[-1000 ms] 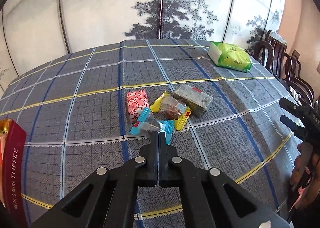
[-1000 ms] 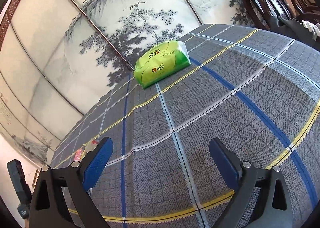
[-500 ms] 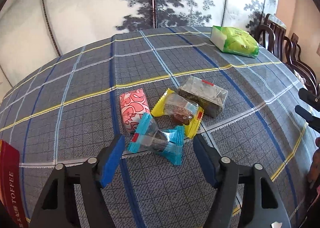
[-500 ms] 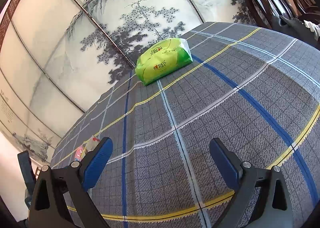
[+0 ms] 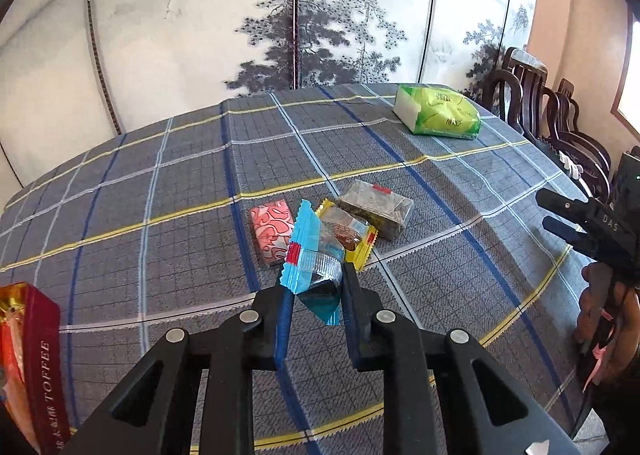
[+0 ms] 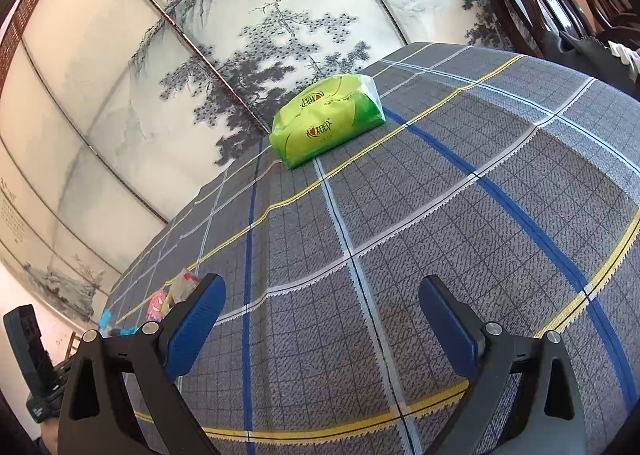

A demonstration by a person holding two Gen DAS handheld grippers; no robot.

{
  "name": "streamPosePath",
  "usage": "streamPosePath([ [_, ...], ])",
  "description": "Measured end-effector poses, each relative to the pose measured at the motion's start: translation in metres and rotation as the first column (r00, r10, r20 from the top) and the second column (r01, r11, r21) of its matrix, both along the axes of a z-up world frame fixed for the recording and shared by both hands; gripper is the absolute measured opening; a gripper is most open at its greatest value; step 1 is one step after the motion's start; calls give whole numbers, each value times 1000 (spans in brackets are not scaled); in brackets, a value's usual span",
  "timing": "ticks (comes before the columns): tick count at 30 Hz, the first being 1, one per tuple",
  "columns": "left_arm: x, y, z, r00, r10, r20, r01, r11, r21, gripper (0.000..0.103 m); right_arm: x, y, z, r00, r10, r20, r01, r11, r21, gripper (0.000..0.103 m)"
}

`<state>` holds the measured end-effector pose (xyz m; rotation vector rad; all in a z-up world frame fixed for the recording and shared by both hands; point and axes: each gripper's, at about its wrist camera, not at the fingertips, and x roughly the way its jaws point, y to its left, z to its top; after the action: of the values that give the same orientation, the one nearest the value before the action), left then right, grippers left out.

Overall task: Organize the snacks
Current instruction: 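Grasp the blue-wrapped candy with the left tool, then carry the blue-wrapped candy over the gold tin with the left tool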

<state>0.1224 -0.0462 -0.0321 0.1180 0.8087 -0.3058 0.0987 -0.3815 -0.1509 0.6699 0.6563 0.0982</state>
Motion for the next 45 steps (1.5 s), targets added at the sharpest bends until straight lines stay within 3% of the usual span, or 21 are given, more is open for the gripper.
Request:
streamPosePath([
  [4, -9, 18, 20, 998, 32, 48, -34, 998, 53, 19, 1, 0, -1, 1000, 0, -1, 0, 1000, 2, 97],
  [10, -10, 56, 32, 984, 156, 80, -164, 982, 99, 19, 0, -1, -3, 1000, -8, 4, 8, 1000, 6, 98],
  [19, -6, 130, 42, 940, 328, 94, -337, 935, 112, 19, 2, -1, -6, 1000, -5, -3, 5, 1000, 2, 98],
  [29, -19, 202, 42, 896, 433, 100, -442, 889, 120, 19, 5, -1, -8, 1000, -8, -21, 8, 1000, -4, 98],
  [45, -47, 324, 23, 833, 553, -10, -550, 830, 95, 19, 5, 0, -8, 1000, -8, -26, 7, 1000, -10, 99],
])
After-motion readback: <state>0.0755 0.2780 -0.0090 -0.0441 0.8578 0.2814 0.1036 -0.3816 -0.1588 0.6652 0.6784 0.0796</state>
